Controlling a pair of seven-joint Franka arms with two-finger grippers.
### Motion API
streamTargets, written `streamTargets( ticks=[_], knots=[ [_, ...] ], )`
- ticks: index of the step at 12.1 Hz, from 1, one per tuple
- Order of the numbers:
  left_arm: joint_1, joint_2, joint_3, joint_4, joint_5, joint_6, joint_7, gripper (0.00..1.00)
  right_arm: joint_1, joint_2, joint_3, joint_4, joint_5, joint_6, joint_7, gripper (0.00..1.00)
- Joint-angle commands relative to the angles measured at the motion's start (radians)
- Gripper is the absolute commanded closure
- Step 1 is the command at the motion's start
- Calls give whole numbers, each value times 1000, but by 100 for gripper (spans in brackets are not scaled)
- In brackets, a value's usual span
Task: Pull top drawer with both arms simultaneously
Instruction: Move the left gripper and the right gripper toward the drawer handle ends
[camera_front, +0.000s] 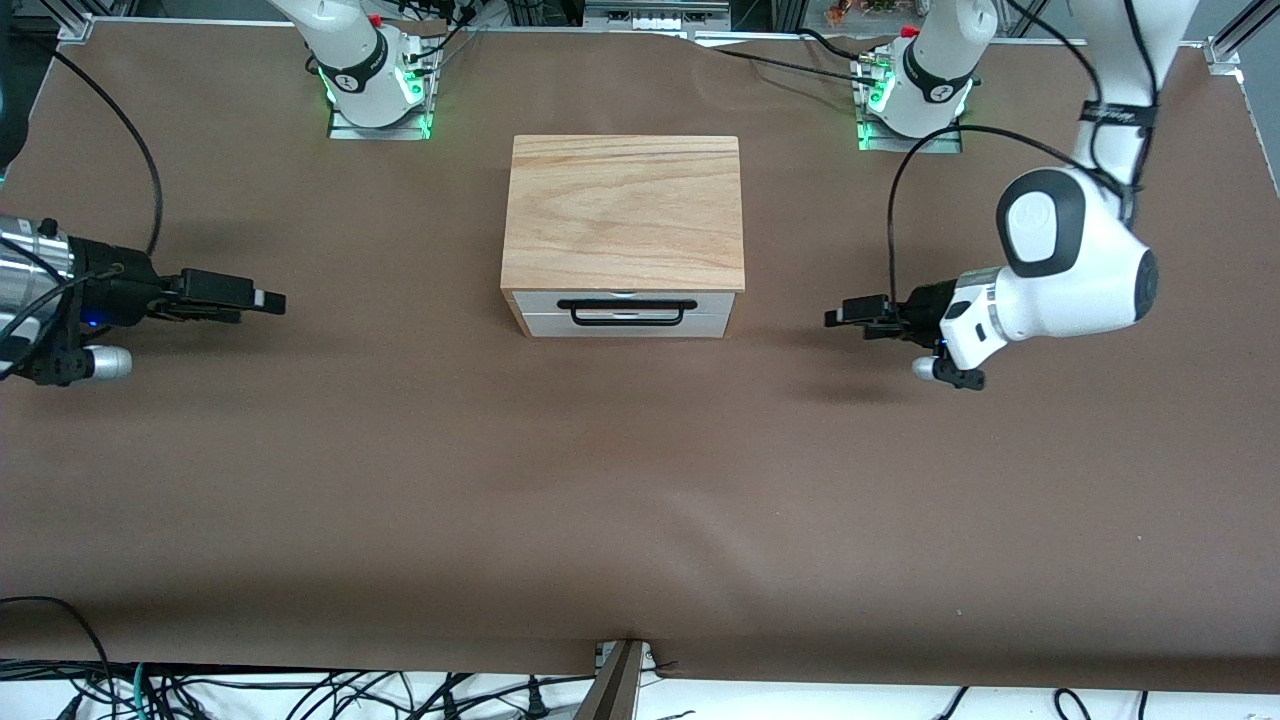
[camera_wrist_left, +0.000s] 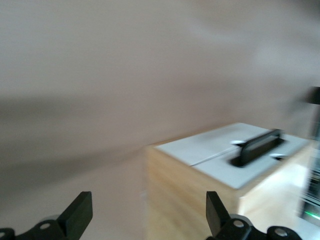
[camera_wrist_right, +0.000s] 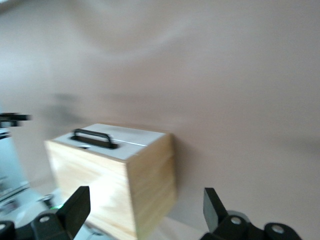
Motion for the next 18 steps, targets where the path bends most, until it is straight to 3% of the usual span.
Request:
streamTargets(
  ticks=[1,3,5,7,9,14,18],
  knots=[
    [-8,80,-20,-8,-231,0,277,0,-20,59,4,-39,172,1,-108,0],
    [-10,155,-60,-2,-394,-26,448,0,-26,119,4,-69,320,1,-222,0],
    [-10,232,-92,1,-572,-100,598,0,-25,162,4,-89,404,1,-317,0],
    [-10,254,-126,4,-640,-120,683,0,-19,226,7,-116,519,-12,-444,0],
    [-10,312,-136,29,-730,-219,726,0,10,243,12,-122,556,-3,-459,0],
    [-13,433,-141,111,-784,-318,771,0,84,303,12,-165,749,34,-593,0],
    [-28,482,-196,136,-884,-310,771,15,159,328,11,-265,892,105,-762,0]
  ],
)
